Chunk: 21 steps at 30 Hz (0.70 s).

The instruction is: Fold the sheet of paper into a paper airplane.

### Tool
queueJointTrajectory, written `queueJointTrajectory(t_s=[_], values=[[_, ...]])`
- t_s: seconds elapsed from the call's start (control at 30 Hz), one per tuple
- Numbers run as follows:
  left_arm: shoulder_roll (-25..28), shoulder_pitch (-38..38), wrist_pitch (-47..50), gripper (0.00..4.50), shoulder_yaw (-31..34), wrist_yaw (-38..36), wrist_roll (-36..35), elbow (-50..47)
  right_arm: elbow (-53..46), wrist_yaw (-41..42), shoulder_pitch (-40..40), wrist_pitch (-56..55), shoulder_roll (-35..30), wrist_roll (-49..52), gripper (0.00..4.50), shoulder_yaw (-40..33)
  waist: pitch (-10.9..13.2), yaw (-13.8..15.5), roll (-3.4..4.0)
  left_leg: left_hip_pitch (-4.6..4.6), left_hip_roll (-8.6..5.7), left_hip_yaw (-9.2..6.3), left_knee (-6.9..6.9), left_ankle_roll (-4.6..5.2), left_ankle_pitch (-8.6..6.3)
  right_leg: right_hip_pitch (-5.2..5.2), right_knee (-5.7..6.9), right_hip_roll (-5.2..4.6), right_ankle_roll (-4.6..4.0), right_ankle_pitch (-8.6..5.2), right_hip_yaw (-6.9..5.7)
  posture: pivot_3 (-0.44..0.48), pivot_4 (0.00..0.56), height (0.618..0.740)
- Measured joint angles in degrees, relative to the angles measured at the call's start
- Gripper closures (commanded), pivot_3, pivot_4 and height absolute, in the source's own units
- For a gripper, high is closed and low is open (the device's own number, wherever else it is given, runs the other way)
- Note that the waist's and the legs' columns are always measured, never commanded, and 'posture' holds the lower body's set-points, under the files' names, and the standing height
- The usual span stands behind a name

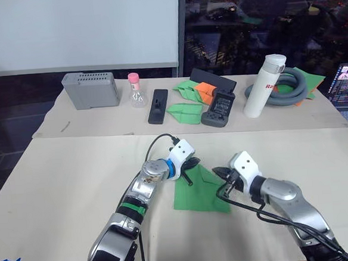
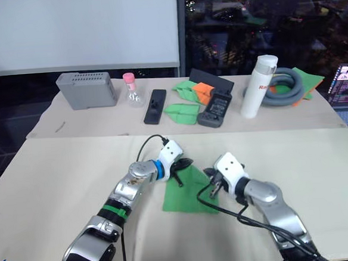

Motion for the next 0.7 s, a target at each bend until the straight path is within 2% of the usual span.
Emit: queueJointTrajectory(t_s=[0.23, 0.5, 0.7], values=[[0.4, 0.4, 2.0, 4.50, 1.6, -0.2, -0.8, -1.0, 3.1, 0.2, 1.0, 0.4, 0.9, -1.1, 4.48, 4.5, 0.0, -0.2, 0.01, -0.01, 0.02, 0.04, 0.00, 0.01, 0.00, -0.01, 0.00, 0.11, 0.00, 0.00, 0.03, 0.000, 0.150, 0.740], [1.6, 2.8, 5.3, 4.50, 3.6, -0.6, -2.8, -4.5, 4.7, 1.4, 0.6, -1.7, 1.1, -1.8, 4.48, 6.0, 0.0, -0.8, 0.01, 0.15, 0.12, 0.04, -0.03, -0.05, 0.02, 0.07, 0.03, 0.27, 0.00, 0.00, 0.06, 0.000, 0.150, 0.740], [5.2, 6.1, 15.8, 4.50, 8.5, -1.6, -8.4, -12.5, 8.0, 3.7, -1.3, -4.1, 1.2, -2.2, 4.48, 6.7, 0.0, -1.7, 0.01, 0.17, 0.16, 0.04, -0.06, -0.12, 0.07, 0.00, 0.19, 0.29, 0.00, 0.00, 0.10, 0.000, 0.150, 0.740]])
